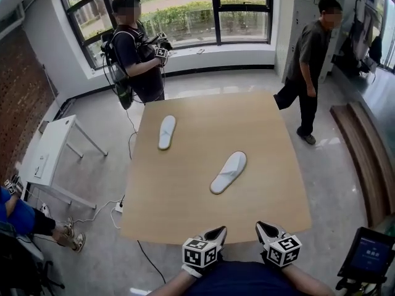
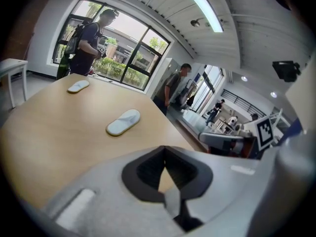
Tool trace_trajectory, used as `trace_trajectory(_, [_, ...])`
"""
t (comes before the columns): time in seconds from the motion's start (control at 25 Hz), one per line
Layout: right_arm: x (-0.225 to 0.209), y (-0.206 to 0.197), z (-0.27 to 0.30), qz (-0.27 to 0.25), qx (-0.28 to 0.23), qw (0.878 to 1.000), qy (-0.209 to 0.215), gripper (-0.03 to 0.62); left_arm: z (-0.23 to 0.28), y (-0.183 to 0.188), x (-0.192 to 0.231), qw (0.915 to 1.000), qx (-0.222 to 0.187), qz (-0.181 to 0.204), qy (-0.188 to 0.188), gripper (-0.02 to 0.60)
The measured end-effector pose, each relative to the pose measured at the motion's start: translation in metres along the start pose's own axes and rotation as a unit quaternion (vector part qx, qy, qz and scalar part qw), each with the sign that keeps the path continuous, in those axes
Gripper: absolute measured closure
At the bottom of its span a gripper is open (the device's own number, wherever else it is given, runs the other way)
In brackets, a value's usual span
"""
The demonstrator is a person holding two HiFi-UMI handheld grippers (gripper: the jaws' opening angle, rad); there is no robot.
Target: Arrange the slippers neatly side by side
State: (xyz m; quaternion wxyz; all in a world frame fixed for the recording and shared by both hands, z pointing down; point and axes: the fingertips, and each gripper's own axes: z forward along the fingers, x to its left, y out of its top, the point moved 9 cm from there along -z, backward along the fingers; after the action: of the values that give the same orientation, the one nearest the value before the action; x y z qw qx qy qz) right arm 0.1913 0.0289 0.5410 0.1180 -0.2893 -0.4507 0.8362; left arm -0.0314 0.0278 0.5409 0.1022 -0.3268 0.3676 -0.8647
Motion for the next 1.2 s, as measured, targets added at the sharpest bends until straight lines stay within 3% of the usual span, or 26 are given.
trace_trajectory(0.44, [0.001, 0.026, 0.050, 0.011, 0.006, 0.999, -0.043, 0.585, 0.022, 0.050, 0.050, 0.9991, 0.013, 0.005, -0.040, 0.578])
trace_trajectory(0.8, [0.017, 0.032, 0.092, 0.016, 0.037, 0.997, -0.063, 0.585, 0.027, 0.065, 0.101, 0.9974, 0.028, -0.020, -0.064, 0.578])
trace_trajectory(1.2, [0.028, 0.033, 0.112, 0.017, 0.068, 0.994, -0.085, 0.585, 0.030, 0.078, 0.148, 0.9973, 0.028, -0.034, -0.059, 0.578])
